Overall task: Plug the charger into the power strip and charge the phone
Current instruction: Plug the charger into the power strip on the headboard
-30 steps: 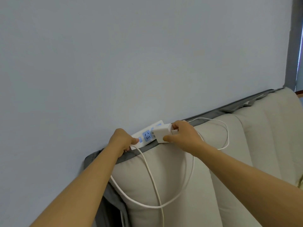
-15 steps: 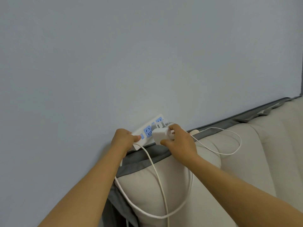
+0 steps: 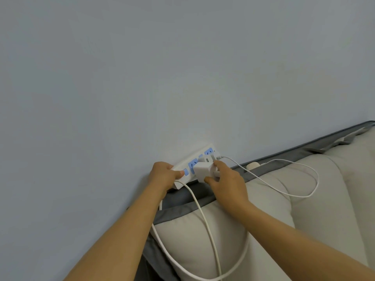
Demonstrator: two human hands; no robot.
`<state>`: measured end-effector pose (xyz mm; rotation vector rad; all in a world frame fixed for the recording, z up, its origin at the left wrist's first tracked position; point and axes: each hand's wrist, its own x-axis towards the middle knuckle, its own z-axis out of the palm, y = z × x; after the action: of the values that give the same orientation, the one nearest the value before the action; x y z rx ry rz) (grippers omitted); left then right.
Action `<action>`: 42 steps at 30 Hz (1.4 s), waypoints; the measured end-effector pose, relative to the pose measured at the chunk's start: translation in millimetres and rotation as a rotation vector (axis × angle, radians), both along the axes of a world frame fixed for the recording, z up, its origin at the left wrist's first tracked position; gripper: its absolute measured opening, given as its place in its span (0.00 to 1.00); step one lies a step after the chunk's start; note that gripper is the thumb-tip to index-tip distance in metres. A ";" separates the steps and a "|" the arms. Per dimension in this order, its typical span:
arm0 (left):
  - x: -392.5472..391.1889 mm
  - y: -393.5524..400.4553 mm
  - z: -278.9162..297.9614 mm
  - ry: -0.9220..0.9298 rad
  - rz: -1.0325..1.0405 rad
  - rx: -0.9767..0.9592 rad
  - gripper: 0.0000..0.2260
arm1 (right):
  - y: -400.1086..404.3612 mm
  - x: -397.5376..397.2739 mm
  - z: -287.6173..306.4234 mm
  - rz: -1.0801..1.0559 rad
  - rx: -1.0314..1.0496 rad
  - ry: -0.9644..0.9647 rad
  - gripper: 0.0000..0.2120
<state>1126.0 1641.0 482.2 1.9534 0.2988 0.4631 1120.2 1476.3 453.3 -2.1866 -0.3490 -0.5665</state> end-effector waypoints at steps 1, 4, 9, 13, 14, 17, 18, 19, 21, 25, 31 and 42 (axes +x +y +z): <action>0.7 1.2 -0.4 -0.007 0.002 0.003 0.12 | 1.6 0.3 0.8 -0.003 -0.010 -0.003 0.22; 1.3 3.1 -1.2 -0.021 0.006 0.012 0.05 | 5.9 1.4 0.8 -0.008 -0.034 -0.009 0.21; 2.9 6.5 -1.7 -0.024 0.002 0.005 0.09 | 8.3 3.2 -2.5 -0.009 -0.036 -0.006 0.19; 4.9 7.4 -2.3 -0.027 0.004 0.035 0.16 | 11.5 6.1 -3.3 -0.016 -0.040 -0.006 0.16; 5.1 7.5 -2.4 -0.027 0.007 0.036 0.15 | 11.9 6.8 -3.2 -0.020 -0.038 -0.009 0.16; 5.4 8.9 -2.2 -0.025 0.012 0.032 0.15 | 12.1 7.9 -3.1 -0.027 -0.040 -0.018 0.16; 5.1 8.8 -1.7 -0.023 0.012 0.032 0.15 | 12.0 8.2 -3.0 -0.028 -0.041 -0.020 0.16; 4.9 8.6 -1.4 -0.022 0.013 0.032 0.15 | 12.2 8.5 -2.8 -0.028 -0.040 -0.021 0.17; 5.1 8.6 -1.4 -0.021 0.016 0.036 0.15 | 13.9 9.6 -2.4 -0.027 -0.049 -0.025 0.18; 6.2 9.9 -1.8 -0.015 0.017 0.055 0.15 | 18.6 11.4 -2.8 -0.033 -0.068 -0.025 0.21; 5.0 9.7 -4.1 -0.040 0.021 0.075 0.14 | 18.6 13.4 -7.5 -0.045 -0.021 -0.014 0.16; -0.7 7.6 -6.8 -0.088 0.024 0.073 0.11 | 14.5 13.4 -9.8 -0.005 0.131 -0.001 0.25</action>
<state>1125.3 1648.7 475.3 1.9956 0.2527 0.5813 1133.6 1490.7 443.5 -2.0623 -0.2992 -0.5769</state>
